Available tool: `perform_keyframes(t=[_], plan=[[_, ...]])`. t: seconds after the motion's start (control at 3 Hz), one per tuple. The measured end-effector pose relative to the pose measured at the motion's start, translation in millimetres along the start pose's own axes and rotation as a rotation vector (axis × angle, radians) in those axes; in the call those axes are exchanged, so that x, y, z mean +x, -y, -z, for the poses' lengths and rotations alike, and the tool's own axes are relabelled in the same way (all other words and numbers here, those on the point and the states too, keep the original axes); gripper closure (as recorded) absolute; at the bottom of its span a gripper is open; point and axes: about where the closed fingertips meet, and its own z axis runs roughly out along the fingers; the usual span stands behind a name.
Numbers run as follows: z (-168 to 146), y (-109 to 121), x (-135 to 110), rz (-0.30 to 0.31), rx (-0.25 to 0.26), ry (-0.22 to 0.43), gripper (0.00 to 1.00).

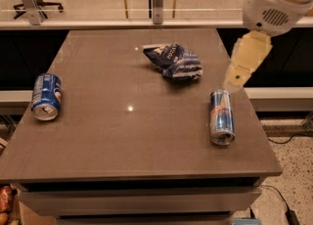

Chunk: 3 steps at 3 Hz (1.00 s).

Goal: Move blue chip bag near pepsi can

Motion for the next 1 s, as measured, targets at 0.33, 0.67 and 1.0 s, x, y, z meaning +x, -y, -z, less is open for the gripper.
perform_keyframes(t=[0.33, 0.67, 1.0], plan=[[-18.1, 12.8, -21.7, -0.053, -0.022, -0.004, 0.0], [-37.9, 26.5, -46.2, -0.103, -0.03, 0.002, 0.0], [-58.8, 36.8, -67.5, -0.134, -0.027, 0.015, 0.0]])
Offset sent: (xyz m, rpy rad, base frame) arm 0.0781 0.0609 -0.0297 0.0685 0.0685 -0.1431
